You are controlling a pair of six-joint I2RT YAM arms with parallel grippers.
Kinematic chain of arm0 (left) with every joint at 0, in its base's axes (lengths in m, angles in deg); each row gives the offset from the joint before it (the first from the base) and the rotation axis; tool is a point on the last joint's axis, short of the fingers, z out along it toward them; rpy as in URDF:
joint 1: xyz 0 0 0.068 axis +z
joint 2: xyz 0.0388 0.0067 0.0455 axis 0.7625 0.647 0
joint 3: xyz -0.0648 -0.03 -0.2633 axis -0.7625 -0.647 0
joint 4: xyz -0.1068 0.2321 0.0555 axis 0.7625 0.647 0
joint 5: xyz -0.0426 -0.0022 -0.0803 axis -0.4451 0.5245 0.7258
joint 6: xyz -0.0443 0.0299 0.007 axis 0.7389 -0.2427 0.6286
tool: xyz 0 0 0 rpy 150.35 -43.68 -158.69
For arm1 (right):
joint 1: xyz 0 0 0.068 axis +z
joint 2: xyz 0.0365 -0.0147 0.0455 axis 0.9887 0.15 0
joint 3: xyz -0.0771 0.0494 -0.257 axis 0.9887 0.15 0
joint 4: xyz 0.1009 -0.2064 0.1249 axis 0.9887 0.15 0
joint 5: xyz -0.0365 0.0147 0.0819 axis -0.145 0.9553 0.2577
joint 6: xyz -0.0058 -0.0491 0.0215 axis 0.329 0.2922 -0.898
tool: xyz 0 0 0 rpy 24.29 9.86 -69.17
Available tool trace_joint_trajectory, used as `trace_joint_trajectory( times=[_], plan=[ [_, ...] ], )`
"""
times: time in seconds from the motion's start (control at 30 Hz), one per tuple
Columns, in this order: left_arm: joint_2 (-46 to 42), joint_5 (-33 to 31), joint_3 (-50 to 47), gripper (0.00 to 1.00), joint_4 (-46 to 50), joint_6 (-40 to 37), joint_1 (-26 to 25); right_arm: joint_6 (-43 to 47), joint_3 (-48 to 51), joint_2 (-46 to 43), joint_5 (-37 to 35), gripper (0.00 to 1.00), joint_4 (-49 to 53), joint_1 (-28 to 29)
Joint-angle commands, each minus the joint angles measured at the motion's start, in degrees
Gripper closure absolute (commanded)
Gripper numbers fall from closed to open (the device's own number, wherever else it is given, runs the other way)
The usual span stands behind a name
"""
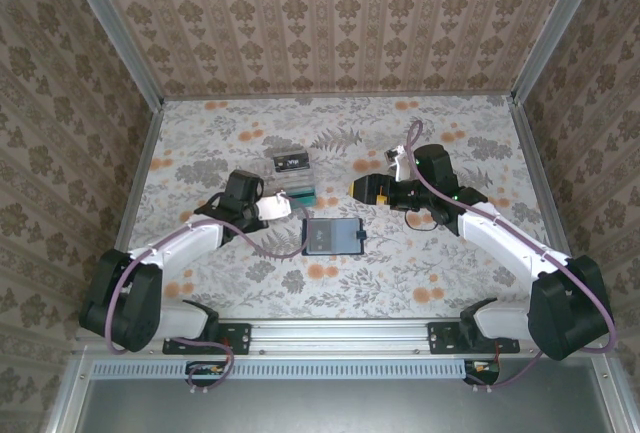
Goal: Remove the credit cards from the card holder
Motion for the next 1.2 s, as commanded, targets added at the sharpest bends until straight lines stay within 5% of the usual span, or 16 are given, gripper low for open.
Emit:
trace_joint_trajectory(
  times=[0.0, 0.1, 0.57, 0.73, 0.97, 1.17],
  plan=[
    [0.6, 0.12, -0.25, 0.94, -1.69, -0.04, 1.08, -0.93, 0.75, 0.36, 1.33, 0.0, -1.31, -0.35],
    [0.57, -0.32, 0.12, 0.73, -1.66, 0.14, 1.3, -0.98, 0.75, 0.36, 1.38, 0.0, -1.33, -0.35],
    [-0.27, -1.8, 2.01, 0.67, -1.42, 1.86, 1.63, -1.54, 0.62, 0.93, 1.81, 0.0, -2.01, -0.38],
    [-3.5, -1.51, 3.89, 0.47, -0.63, 8.62, 1.63, -1.16, -0.06, 1.43, 1.42, 0.0, -0.89, -0.36],
    [-8.7, 2.24, 10.03, 0.38, 7.88, 32.11, 1.59, 2.54, -1.57, 2.67, -3.29, 0.05, 4.42, 1.27],
    [-10.32, 3.01, 16.35, 0.5, 19.78, 59.73, 1.03, 5.83, -3.15, 6.35, -9.2, 0.37, 9.79, 5.43]
  ],
)
